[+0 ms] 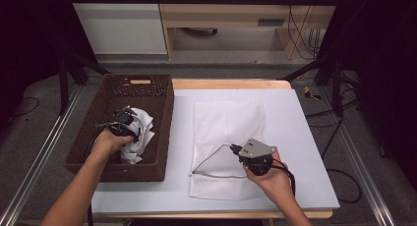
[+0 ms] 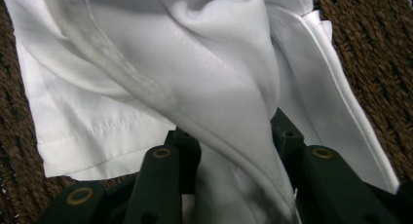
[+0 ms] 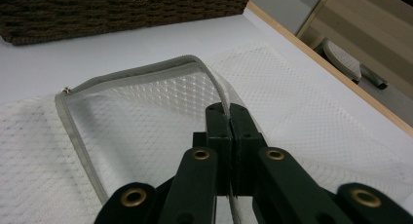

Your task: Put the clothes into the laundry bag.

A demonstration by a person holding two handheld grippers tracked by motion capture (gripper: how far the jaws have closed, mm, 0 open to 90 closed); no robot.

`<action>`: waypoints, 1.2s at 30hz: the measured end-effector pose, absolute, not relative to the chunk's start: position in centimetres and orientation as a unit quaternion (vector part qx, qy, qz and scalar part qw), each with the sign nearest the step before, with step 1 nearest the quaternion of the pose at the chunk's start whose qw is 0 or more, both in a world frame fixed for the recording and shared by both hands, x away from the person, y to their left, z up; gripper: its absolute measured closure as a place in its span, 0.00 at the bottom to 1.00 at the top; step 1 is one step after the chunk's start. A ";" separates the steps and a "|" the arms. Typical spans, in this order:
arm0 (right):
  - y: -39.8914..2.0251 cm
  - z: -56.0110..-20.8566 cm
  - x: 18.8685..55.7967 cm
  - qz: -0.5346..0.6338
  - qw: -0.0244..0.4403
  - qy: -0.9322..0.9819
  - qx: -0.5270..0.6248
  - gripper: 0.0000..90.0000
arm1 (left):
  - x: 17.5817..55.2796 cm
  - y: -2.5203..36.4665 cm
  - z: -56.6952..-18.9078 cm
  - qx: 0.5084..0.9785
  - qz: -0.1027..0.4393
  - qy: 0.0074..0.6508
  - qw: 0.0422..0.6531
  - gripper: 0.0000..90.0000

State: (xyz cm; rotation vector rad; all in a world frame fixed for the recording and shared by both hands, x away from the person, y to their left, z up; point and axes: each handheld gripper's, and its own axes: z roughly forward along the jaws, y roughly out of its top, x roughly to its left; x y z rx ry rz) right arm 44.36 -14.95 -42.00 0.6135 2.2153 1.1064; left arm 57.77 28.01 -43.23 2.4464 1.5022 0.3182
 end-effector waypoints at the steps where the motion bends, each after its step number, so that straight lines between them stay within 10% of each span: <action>1: -15.0 -42.0 44.4 0.416 0.291 0.831 0.229 0.99 | 57.8 28.0 -43.2 0.842 0.111 0.513 0.126 0.74; 36: -14.9 -42.6 44.3 0.417 0.278 0.835 0.226 0.99 | 53.8 29.4 -35.2 0.813 0.207 0.472 0.273 0.76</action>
